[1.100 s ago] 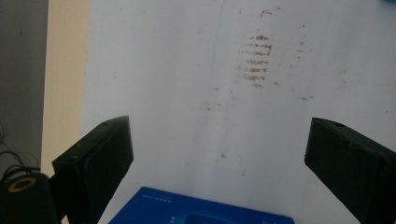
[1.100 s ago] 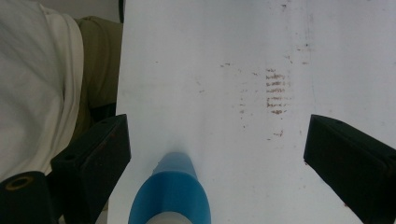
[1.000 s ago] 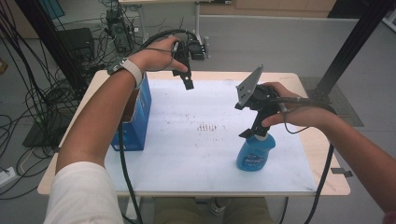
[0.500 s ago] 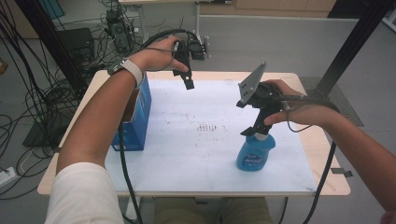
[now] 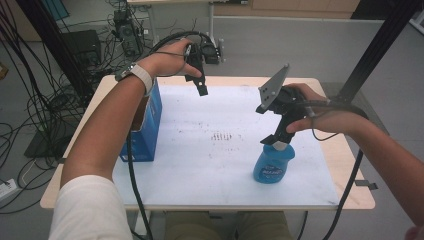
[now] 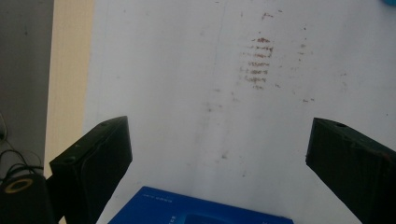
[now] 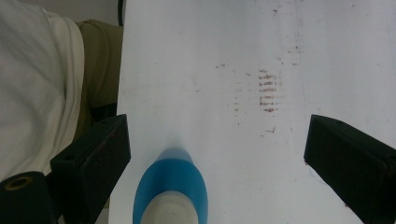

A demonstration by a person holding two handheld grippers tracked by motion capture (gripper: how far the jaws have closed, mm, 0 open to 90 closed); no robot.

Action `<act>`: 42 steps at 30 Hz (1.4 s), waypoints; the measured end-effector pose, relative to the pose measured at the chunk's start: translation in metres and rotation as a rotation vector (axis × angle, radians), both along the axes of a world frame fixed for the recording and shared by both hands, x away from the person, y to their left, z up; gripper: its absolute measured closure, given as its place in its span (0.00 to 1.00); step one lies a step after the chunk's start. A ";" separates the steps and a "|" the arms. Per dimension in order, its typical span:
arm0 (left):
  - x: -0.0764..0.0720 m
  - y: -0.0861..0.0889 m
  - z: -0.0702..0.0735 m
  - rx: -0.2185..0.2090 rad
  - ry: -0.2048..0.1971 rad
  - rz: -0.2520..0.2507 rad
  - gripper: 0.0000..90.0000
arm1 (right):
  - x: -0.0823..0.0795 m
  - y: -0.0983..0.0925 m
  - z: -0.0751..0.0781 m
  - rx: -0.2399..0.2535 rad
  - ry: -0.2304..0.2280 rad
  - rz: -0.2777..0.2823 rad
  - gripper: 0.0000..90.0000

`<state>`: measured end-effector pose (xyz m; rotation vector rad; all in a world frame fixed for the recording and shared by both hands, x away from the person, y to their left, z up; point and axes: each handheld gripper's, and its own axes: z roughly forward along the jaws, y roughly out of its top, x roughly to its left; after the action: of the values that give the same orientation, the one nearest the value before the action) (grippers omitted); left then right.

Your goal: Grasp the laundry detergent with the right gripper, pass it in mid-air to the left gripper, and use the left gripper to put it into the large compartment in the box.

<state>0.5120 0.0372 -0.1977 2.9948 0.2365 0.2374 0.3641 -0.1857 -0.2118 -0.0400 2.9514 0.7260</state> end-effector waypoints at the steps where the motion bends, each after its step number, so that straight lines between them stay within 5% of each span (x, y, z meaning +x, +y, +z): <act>1: 0.000 0.000 0.000 0.000 0.000 0.000 0.08 | 0.000 0.000 0.000 0.004 -0.003 -0.001 0.07; 42: 0.000 -0.005 -0.003 0.011 -0.003 0.001 0.09 | -0.013 -0.039 0.007 0.022 -0.007 -0.004 0.04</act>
<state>0.5115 0.0326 -0.2009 3.0056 0.2371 0.2441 0.3514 -0.2243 -0.2045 -0.0354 2.9355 0.7558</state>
